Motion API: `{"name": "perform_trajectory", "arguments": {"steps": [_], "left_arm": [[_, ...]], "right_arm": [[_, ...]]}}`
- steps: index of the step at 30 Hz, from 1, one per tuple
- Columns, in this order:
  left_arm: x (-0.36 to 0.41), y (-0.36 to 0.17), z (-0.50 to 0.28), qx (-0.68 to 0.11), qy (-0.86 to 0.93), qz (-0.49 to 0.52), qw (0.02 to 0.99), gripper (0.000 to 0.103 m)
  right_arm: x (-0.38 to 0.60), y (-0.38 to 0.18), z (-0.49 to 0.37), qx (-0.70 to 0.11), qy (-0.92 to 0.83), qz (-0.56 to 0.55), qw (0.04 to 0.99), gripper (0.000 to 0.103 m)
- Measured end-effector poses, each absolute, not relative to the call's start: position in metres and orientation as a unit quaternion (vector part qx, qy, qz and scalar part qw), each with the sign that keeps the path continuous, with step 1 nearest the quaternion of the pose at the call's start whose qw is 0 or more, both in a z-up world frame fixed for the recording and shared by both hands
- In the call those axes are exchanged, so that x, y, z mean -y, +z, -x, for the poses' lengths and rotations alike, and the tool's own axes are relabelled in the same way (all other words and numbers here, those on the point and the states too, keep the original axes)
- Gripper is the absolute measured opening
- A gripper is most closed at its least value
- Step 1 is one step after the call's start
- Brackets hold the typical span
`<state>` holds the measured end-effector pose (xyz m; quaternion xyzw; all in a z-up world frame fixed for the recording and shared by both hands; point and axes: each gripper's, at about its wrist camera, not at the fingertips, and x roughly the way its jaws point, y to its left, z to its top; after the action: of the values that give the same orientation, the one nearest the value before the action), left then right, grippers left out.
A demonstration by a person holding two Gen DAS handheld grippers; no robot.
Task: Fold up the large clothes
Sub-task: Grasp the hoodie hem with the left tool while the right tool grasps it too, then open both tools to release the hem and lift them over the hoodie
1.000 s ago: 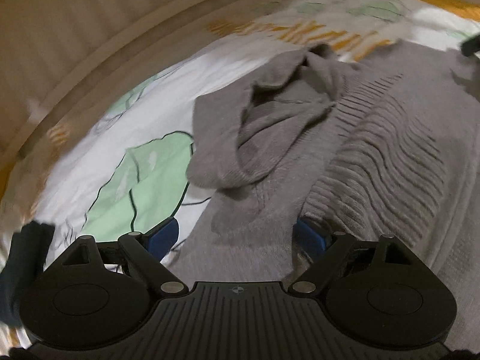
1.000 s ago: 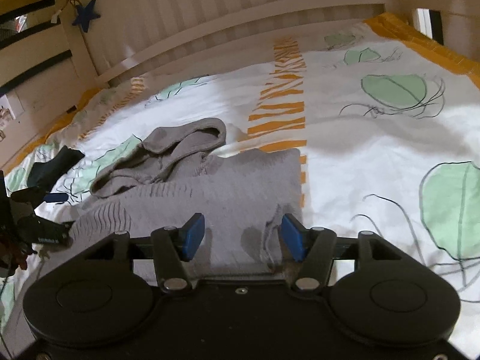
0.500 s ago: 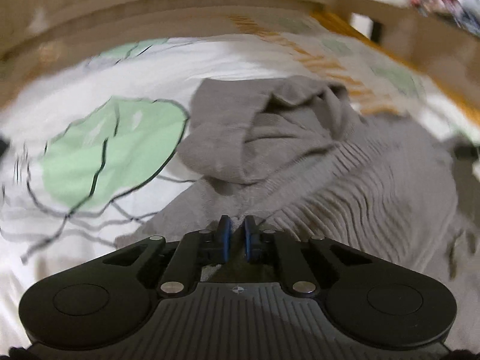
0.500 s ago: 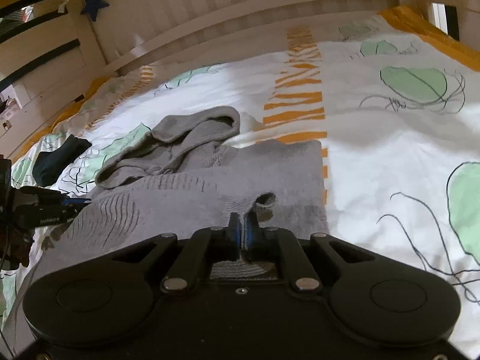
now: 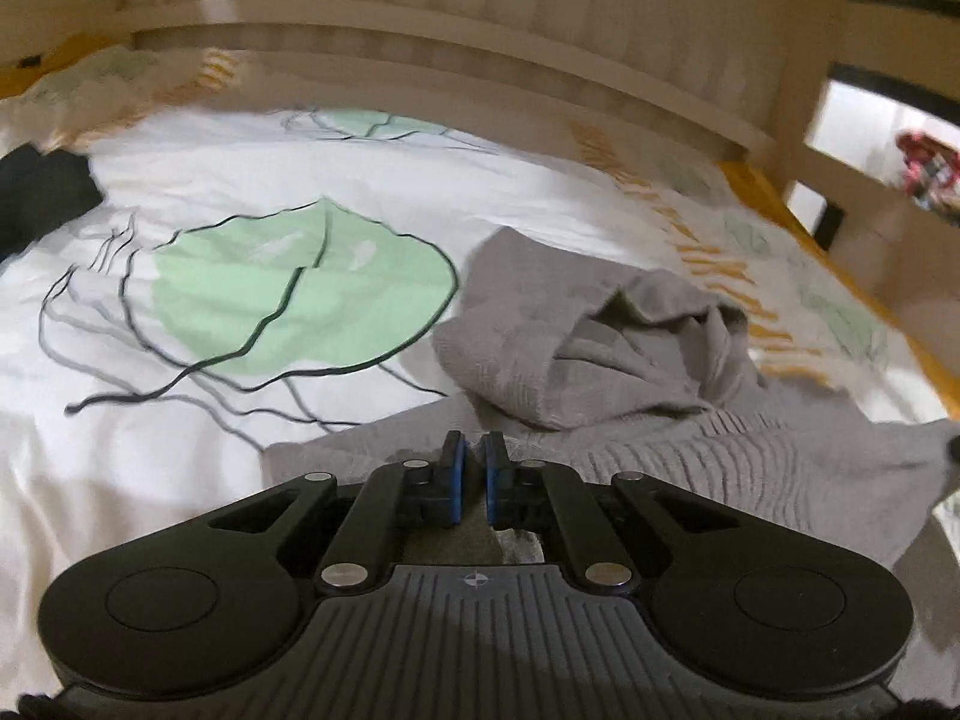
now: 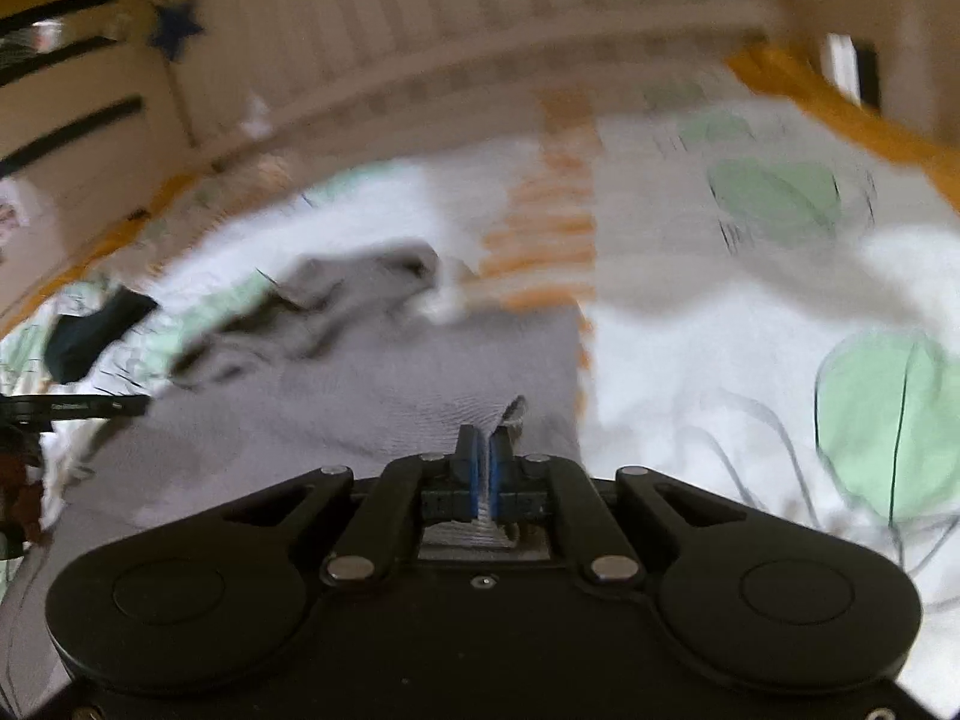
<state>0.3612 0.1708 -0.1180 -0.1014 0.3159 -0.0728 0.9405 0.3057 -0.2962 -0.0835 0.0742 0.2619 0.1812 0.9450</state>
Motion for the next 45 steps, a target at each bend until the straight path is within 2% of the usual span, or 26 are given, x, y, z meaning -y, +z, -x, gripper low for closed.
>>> {"name": "perform_trajectory", "arguments": {"steps": [3, 4, 8, 11, 13, 14, 15, 17, 23, 25, 29, 33, 38, 40, 43, 45], "left_arm": [[-0.178, -0.125, -0.362, -0.325, -0.068, 0.126, 0.935, 0.007], [-0.178, -0.127, -0.363, -0.329, -0.068, 0.123, 0.934, 0.007], [-0.172, -0.129, -0.363, -0.335, -0.073, 0.107, 0.933, 0.007], [-0.173, -0.13, -0.364, -0.337, -0.078, 0.104, 0.933, 0.007], [-0.173, -0.13, -0.364, -0.337, -0.079, 0.102, 0.932, 0.007], [-0.173, -0.13, -0.363, -0.337, -0.08, 0.101, 0.933, 0.007], [-0.172, -0.13, -0.363, -0.337, -0.08, 0.101, 0.933, 0.007], [-0.173, -0.131, -0.364, -0.338, -0.081, 0.101, 0.932, 0.007], [-0.173, -0.131, -0.363, -0.338, -0.083, 0.098, 0.932, 0.007], [-0.173, -0.13, -0.363, -0.337, -0.083, 0.098, 0.933, 0.007], [-0.177, -0.131, -0.362, -0.332, -0.078, 0.114, 0.933, 0.007], [-0.179, -0.135, -0.365, -0.334, -0.066, 0.132, 0.931, 0.007], [-0.189, -0.124, -0.363, -0.306, -0.031, 0.151, 0.939, 0.012], [-0.194, -0.115, -0.36, -0.3, -0.021, 0.149, 0.942, 0.013], [-0.184, -0.103, -0.348, -0.292, -0.042, 0.111, 0.949, 0.032], [-0.169, -0.101, -0.34, -0.297, -0.071, 0.069, 0.95, 0.035]], "right_arm": [[0.291, -0.069, -0.292, -0.204, 0.213, -0.053, 0.954, 0.008], [0.289, -0.07, -0.292, -0.209, 0.213, -0.043, 0.953, 0.008], [0.285, -0.103, -0.311, -0.331, 0.181, -0.009, 0.926, 0.009], [0.289, -0.102, -0.313, -0.342, 0.168, -0.033, 0.924, 0.02], [0.294, -0.092, -0.316, -0.328, 0.174, -0.062, 0.927, 0.02], [0.295, -0.09, -0.318, -0.326, 0.176, -0.075, 0.926, 0.025], [0.295, -0.088, -0.322, -0.329, 0.177, -0.087, 0.923, 0.036], [0.297, -0.09, -0.332, -0.341, 0.175, -0.107, 0.917, 0.045], [0.299, -0.105, -0.36, -0.365, 0.176, -0.155, 0.901, 0.044], [0.297, -0.108, -0.367, -0.37, 0.188, -0.175, 0.893, 0.008], [0.292, -0.086, -0.355, -0.307, 0.16, -0.107, 0.932, 0.009], [0.295, -0.114, -0.365, -0.365, 0.135, -0.09, 0.917, 0.008], [0.29, -0.116, -0.36, -0.358, 0.128, -0.077, 0.922, 0.009], [0.283, -0.109, -0.35, -0.348, 0.131, -0.04, 0.927, 0.009], [0.281, -0.1, -0.332, -0.334, 0.136, -0.01, 0.933, 0.009], [0.278, -0.102, -0.328, -0.337, 0.139, 0.004, 0.931, 0.014]]}}
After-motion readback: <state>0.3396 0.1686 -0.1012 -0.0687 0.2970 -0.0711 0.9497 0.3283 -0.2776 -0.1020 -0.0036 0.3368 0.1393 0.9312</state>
